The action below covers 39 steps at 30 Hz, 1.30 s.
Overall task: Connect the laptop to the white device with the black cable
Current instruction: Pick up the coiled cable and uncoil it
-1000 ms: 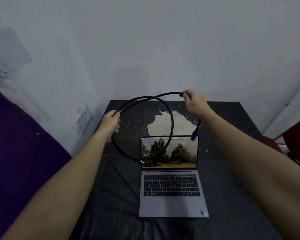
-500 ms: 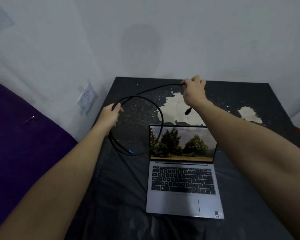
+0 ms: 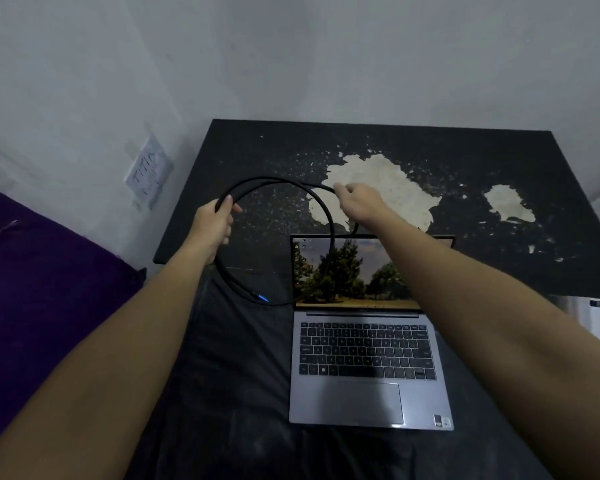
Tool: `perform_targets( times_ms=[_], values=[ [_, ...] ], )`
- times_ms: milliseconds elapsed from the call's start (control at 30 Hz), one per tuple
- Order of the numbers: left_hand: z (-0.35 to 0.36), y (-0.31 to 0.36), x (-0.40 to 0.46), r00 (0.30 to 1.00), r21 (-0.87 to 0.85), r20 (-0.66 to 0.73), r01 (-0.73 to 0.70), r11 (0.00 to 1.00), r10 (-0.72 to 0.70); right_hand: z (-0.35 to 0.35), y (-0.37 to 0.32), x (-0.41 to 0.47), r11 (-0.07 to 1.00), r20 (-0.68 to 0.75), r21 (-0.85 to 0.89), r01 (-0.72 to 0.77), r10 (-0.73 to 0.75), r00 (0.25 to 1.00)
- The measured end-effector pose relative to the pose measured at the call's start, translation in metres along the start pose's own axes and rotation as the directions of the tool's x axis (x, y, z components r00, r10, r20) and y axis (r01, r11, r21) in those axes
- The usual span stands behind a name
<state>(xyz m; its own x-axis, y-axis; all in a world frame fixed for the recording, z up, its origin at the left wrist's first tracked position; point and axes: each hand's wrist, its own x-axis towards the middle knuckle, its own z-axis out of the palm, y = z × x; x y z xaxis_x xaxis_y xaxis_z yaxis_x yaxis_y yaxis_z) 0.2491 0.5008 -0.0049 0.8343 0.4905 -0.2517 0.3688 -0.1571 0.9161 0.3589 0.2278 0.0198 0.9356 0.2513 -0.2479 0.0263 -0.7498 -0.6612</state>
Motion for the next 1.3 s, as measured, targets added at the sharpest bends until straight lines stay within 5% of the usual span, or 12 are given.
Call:
perform_targets(
  times_ms=[233, 400, 500, 567, 633, 700, 833, 900, 1033, 1167, 1233, 1300],
  values=[
    [0.011, 0.006, 0.012, 1.000, 0.024, 0.016, 0.021, 0.999, -0.022, 0.006, -0.021, -0.024, 0.907, 0.142, 0.406, 0.115, -0.187, 0.972],
    [0.014, 0.012, 0.008, 0.998, 0.124, -0.030, -0.054, 0.991, 0.058, 0.009, -0.042, -0.034, 0.824, 0.057, 0.550, 0.134, -0.198, 0.979],
    [0.009, 0.017, 0.007, 0.980, 0.177, -0.177, 0.121, 0.977, -0.089, 0.011, -0.054, -0.050, 0.772, 0.033, 0.606, 0.191, -0.264, 0.964],
    [0.005, 0.021, 0.004, 0.951, -0.006, -0.169, 0.261, 0.965, -0.258, 0.015, -0.060, -0.062, 0.768, -0.003, 0.593, 0.243, -0.300, 0.954],
    [0.000, 0.026, -0.003, 0.917, -0.382, 0.052, 0.385, 0.840, -0.396, 0.020, -0.064, -0.075, 0.779, -0.037, 0.537, 0.325, -0.363, 0.931],
    [-0.007, 0.031, -0.011, 0.905, -0.657, 0.246, 0.418, 0.627, -0.346, 0.028, -0.064, -0.089, 0.785, -0.050, 0.452, 0.423, -0.451, 0.891],
    [-0.022, 0.049, -0.022, 0.941, -0.873, 0.226, 0.310, 0.377, -0.252, 0.053, -0.048, -0.127, 0.778, 0.056, 0.352, 0.521, -0.573, 0.818],
    [-0.030, 0.055, -0.028, 0.927, -0.843, 0.251, 0.351, 0.407, -0.279, 0.069, -0.033, -0.147, 0.781, 0.157, 0.301, 0.547, -0.606, 0.780],
    [-0.039, 0.059, -0.046, 0.898, -0.601, 0.280, 0.439, 0.668, -0.339, 0.093, -0.013, -0.182, 0.835, 0.411, 0.198, 0.514, -0.547, 0.729],
    [-0.046, 0.068, -0.081, 0.996, -0.248, 0.046, 0.088, 0.965, -0.079, 0.092, -0.011, -0.190, 0.934, 0.505, 0.268, 0.238, -0.346, 0.791],
    [-0.053, 0.068, -0.102, 0.993, -0.140, 0.033, -0.104, 0.985, 0.109, 0.082, -0.016, -0.187, 0.905, 0.462, 0.424, 0.030, -0.245, 0.852],
    [-0.059, 0.064, -0.128, 0.955, -0.015, 0.038, -0.295, 0.955, 0.296, 0.069, -0.024, -0.183, 0.750, 0.458, 0.634, -0.188, -0.169, 0.873]
  ],
)
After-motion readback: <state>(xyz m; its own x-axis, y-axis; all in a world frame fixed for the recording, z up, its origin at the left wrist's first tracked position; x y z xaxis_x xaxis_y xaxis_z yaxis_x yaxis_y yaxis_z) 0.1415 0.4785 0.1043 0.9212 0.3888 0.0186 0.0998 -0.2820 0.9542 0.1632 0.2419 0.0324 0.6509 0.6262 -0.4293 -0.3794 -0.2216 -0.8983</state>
